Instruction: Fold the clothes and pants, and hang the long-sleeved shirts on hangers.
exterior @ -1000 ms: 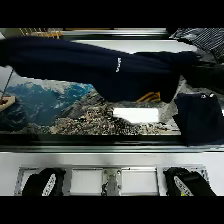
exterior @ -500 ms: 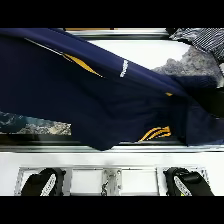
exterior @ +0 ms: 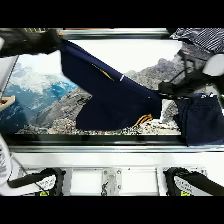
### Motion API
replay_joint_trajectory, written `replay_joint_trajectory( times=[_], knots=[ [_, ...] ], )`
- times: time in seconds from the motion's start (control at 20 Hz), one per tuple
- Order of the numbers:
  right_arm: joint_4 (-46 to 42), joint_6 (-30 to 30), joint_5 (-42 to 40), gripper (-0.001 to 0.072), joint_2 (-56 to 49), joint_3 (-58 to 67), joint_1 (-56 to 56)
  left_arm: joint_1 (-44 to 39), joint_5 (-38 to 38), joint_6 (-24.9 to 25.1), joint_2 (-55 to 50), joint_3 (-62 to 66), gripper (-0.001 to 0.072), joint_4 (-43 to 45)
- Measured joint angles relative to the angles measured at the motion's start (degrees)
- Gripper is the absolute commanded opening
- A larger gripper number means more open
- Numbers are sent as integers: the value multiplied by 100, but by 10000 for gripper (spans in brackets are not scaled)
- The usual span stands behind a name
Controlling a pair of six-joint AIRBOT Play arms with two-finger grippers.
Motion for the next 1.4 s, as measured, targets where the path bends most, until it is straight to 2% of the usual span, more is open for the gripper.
replay_joint_trajectory(
  times=[0.15,0.3,0.55,0.9,1.05,1.3,1.35,1.4],
  knots=[
    [-225,-76,-592,13,-509,-17,-17,-127,219,-13,-542,7,5,4],
    [-393,-101,-909,13,-632,-81,-20,-125,-55,-11,-673,-96,6,57],
    [-848,-131,-1261,13,-511,-737,-20,-133,-164,9,-85,-1694,6,352],
    [-1163,-70,-2061,13,-476,-2201,-17,-496,1266,15,496,-4824,6,470],
    [-1117,-11,-2361,14,-476,-2736,-17,-603,1709,17,446,-5407,6,487],
    [-946,13,-2621,29,-481,-3257,-17,-654,1947,24,229,-5661,7,507],
    [-916,15,-2632,162,-481,-3294,-17,-656,1926,24,203,-5643,34,507],
    [-903,28,-2627,411,-479,-3320,-17,-658,1884,26,186,-5598,266,540]
  ],
)
